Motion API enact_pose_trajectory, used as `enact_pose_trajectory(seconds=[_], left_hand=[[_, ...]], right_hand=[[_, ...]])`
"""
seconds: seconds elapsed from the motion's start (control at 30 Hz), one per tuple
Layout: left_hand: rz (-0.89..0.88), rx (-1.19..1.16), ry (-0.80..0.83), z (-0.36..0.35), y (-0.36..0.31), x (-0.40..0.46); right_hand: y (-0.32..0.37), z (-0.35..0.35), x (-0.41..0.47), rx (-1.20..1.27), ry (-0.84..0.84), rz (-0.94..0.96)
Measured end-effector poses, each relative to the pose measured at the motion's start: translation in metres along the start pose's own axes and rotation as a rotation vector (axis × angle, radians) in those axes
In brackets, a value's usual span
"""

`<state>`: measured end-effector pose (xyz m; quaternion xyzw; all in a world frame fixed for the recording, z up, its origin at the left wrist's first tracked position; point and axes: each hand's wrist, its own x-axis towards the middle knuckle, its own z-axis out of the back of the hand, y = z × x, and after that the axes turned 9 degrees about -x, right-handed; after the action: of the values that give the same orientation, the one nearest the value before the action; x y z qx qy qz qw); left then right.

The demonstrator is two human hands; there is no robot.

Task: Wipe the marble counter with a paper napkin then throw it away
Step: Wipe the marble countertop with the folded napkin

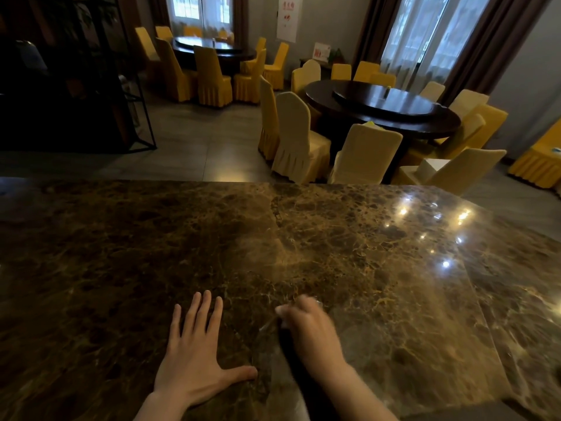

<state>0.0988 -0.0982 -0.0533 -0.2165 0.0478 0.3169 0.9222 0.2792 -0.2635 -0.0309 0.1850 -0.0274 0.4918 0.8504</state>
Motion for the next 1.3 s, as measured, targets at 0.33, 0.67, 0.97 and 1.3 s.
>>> enact_pose_trajectory(seconds=[0.33,0.67,0.97,1.3], left_hand=[[0.012,0.027,0.005,0.0,0.0,0.001],[0.011,0.032,0.004,0.001,-0.001,0.0],[0.024,0.043,0.017,0.002,-0.003,0.0],[0.039,0.065,0.05,0.005,-0.005,0.0]], right_hand=[[0.028,-0.012,-0.007,0.005,0.058,0.006],[-0.028,0.015,0.015,-0.094,-0.025,-0.25],[-0.094,0.041,0.022,-0.05,-0.097,-0.489],[-0.014,0.009,0.0,0.042,-0.013,-0.168]])
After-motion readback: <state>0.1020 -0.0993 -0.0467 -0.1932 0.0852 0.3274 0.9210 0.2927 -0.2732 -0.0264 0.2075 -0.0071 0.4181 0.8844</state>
